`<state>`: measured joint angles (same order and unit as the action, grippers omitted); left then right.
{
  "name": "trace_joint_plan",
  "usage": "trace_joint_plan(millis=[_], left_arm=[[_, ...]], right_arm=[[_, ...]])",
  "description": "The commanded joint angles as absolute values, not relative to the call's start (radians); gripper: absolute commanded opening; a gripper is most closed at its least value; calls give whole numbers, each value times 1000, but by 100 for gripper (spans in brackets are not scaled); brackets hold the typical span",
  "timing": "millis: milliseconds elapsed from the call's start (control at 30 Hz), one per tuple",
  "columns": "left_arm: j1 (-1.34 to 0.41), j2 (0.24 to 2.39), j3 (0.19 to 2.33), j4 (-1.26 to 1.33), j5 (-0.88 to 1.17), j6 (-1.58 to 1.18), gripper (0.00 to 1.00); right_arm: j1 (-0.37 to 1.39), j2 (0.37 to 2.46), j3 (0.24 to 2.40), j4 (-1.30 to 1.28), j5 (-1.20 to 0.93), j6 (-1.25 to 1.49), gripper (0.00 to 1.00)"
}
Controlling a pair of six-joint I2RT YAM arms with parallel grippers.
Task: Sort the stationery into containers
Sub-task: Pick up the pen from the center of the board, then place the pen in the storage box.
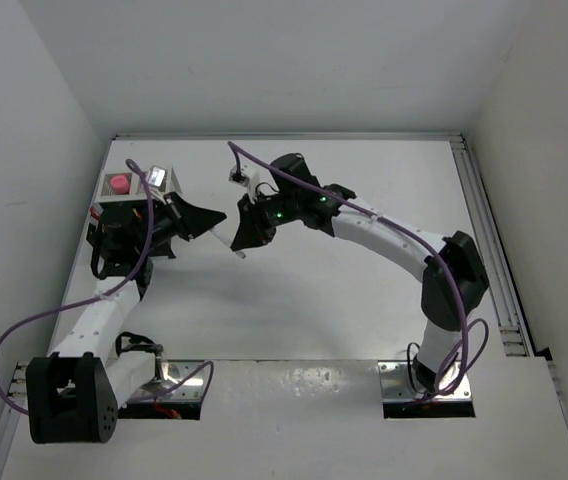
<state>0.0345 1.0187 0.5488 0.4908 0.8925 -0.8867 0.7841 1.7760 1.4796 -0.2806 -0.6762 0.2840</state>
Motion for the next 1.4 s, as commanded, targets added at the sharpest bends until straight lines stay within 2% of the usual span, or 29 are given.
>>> trace_joint_plan(millis=[0,100,167,200,300,433,500,900,1100,1133,1167,1233,1267,1333,1367], left_arm=[[48,977,607,409,884,-810,0],[95,963,643,338,881,-779,0],[164,957,701,276,859,-697,0],[190,956,730,170,839,-643,0],[256,965,865,-55,600,-392,0],[308,1014,945,-121,422,-152,0],[328,1023,933,-80,373,-123,0],[374,1155,862,139,319,-63,0],[376,1197,806,202,388,-77,0],[373,1189,790,216,409,-80,5],[373,1189,778,224,419,-83,23],[371,1193,767,213,461,-89,45],[371,1195,770,203,474,-89,61],[367,1200,793,151,500,-78,76],[362,1201,811,121,499,-62,93]], right_arm=[[795,1787,1545,-256,-701,293,0],[792,1792,1574,-282,-661,278,34],[767,1781,1578,-304,-635,276,64],[752,1775,1572,-308,-629,278,66],[675,1747,1530,-301,-635,298,67],[559,1698,1441,-313,-643,278,68],[526,1672,1385,-324,-650,256,68],[422,1600,1253,-337,-699,221,67],[417,1594,1235,-330,-698,229,67],[413,1592,1229,-331,-695,224,67],[411,1591,1226,-331,-692,221,67],[397,1583,1221,-351,-680,204,67],[391,1583,1218,-357,-677,199,67],[364,1578,1213,-382,-672,184,67],[351,1574,1209,-396,-669,178,67]])
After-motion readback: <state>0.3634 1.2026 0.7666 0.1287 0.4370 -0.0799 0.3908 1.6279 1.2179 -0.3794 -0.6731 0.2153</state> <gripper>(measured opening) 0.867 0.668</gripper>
